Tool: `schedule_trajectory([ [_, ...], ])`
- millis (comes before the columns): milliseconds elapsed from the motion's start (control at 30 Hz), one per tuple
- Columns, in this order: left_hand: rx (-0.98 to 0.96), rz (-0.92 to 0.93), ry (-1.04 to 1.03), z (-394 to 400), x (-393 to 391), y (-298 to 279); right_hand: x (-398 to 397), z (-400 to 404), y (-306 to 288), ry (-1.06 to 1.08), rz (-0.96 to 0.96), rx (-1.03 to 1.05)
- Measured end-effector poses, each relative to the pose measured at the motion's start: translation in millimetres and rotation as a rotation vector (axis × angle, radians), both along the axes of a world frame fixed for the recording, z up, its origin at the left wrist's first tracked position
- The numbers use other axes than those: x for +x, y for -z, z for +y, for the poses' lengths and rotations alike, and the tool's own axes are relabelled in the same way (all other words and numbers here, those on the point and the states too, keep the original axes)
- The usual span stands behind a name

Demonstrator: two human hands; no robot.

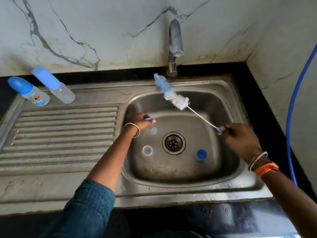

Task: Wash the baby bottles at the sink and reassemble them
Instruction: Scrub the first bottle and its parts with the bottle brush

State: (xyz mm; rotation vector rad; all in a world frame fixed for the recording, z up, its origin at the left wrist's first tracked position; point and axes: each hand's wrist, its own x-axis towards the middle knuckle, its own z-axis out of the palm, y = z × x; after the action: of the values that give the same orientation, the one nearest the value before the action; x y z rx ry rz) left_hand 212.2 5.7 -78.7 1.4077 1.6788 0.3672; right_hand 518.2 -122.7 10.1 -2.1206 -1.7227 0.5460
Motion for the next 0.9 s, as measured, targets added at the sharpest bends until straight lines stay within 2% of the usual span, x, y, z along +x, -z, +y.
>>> schedule_trajectory([
  [100, -0.03, 0.188, 0.118, 6.6, 1.1, 31.2, -19.7, 10.1, 8.2, -0.006, -0.153, 0.071],
  [267, -0.037, 0.441, 0.309, 6.2, -8.8, 62.4, -30.4, 22.7, 32.0, -0.073, -0.197, 0.209],
  [533, -0.067, 0.612, 0.388, 3.7, -11.8, 85.0, -23.9, 26.4, 61.1, -0.079, -0.207, 0.165],
  [600, -0.075, 0.579, 0.339, 5.2, -7.1, 85.2, -21.0, 24.5, 61.3, -0.069, -0.213, 0.163],
  [733, 0.049, 0.385, 0.268, 9.1, 5.5, 88.9, -15.3, 23.6, 61.1, -0.095, -0.203, 0.188],
  [900, 0.081, 0.374, 0.272, 13.3, 12.6, 96.3, -16.0, 23.4, 58.6, -0.109, -0.192, 0.16],
])
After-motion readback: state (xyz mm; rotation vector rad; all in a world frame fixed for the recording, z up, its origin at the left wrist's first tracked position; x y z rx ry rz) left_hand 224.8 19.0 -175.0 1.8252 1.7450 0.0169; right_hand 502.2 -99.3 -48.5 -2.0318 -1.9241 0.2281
